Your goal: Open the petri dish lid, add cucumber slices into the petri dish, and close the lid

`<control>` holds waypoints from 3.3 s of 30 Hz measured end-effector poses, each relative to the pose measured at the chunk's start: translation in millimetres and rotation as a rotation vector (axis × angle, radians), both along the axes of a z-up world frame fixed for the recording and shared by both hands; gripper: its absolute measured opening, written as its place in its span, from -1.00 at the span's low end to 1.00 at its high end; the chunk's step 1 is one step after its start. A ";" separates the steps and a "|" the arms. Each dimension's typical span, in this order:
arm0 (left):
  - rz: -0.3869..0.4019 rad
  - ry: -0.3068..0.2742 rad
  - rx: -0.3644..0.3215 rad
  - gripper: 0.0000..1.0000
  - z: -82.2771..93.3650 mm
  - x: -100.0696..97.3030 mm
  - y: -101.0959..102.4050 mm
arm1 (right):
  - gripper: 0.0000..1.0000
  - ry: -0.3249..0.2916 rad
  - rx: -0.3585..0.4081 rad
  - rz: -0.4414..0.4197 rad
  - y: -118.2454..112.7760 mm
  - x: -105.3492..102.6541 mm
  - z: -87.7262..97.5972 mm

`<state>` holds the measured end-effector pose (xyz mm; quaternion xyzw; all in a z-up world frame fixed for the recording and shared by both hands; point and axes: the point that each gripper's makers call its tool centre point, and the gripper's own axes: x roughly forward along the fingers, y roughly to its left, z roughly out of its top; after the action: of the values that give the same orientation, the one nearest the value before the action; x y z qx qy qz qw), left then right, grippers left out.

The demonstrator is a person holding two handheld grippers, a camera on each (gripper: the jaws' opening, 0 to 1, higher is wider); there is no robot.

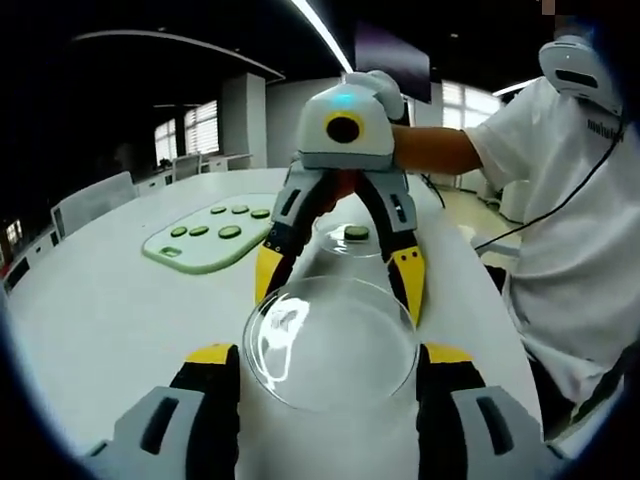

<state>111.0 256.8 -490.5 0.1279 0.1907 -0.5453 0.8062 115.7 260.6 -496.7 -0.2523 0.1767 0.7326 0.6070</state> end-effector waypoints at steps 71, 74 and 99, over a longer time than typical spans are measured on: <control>-0.132 -0.072 -0.032 0.40 39.7 20.0 -98.1 | 0.25 -0.075 -0.027 -0.152 -95.1 20.1 39.6; -0.145 -0.073 -0.031 0.40 39.7 20.9 -106.5 | 0.25 -0.076 -0.029 -0.169 -105.4 21.5 39.2; -0.240 -0.064 -0.022 0.40 32.2 21.9 -161.2 | 0.25 -0.071 -0.044 -0.265 -160.5 24.4 30.9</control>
<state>132.9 95.5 -458.3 0.1585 0.1421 -0.6355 0.7422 140.1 100.2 -465.8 -0.2657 0.2031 0.6325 0.6987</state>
